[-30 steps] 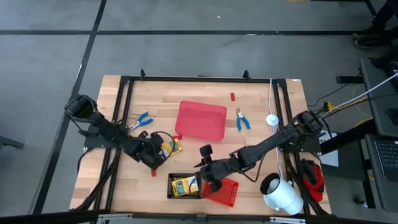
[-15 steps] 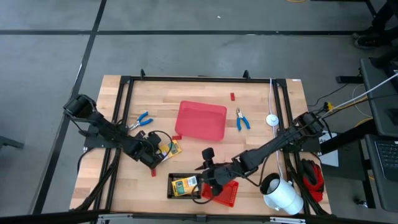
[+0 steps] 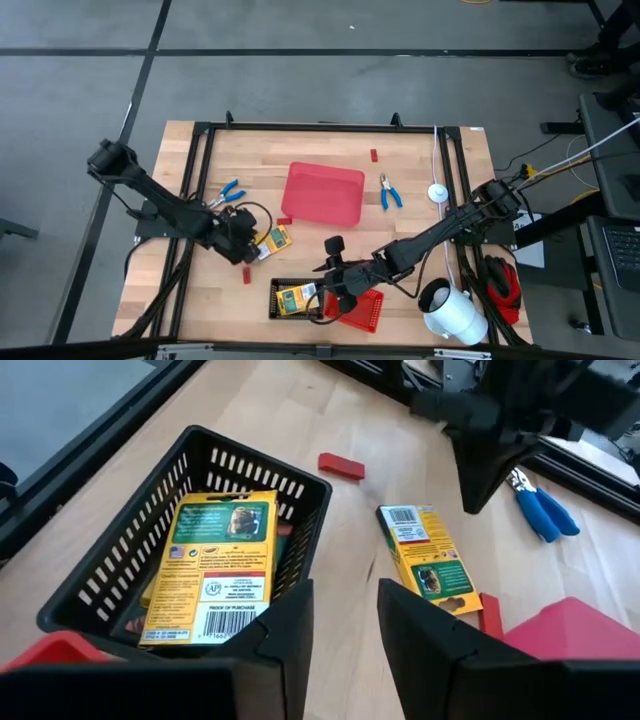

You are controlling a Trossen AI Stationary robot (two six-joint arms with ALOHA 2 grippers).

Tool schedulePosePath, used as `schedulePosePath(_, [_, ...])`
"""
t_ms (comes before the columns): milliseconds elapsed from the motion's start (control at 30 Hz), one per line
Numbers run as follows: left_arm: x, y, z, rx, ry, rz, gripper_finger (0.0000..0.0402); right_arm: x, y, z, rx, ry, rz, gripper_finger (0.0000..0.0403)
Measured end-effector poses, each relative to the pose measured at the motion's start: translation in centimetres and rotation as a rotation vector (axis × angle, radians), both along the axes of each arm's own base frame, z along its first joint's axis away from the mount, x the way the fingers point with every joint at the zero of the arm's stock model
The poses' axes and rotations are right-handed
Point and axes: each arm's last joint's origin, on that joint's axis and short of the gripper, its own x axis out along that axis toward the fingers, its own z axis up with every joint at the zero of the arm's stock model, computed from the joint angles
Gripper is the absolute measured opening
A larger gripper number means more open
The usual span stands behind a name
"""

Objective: Pick & Place School Supplies
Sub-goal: Put the crayon box into the black bin

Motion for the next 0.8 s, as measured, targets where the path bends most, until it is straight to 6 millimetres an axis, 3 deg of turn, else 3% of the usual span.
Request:
schedulePosePath(133, [-0.4, 0.5, -0.9, -0.095, -0.038, -0.071, 0.0005, 0.0, 0.0, 0.0, 0.012, 0.0, -0.007, 0.0119])
schedulePosePath(433, [-1.2, 2.0, -3.1, -0.169, -0.066, -0.046, 0.0005, 0.0, 0.0, 0.0, 0.022, 0.001, -0.013, 0.0119])
schedulePosePath(800, [-1.2, 2.0, -3.3, -0.168, -0.072, -0.07, 0.0006, 0.0, 0.0, 0.0, 0.022, -0.001, -0.018, 0.0119])
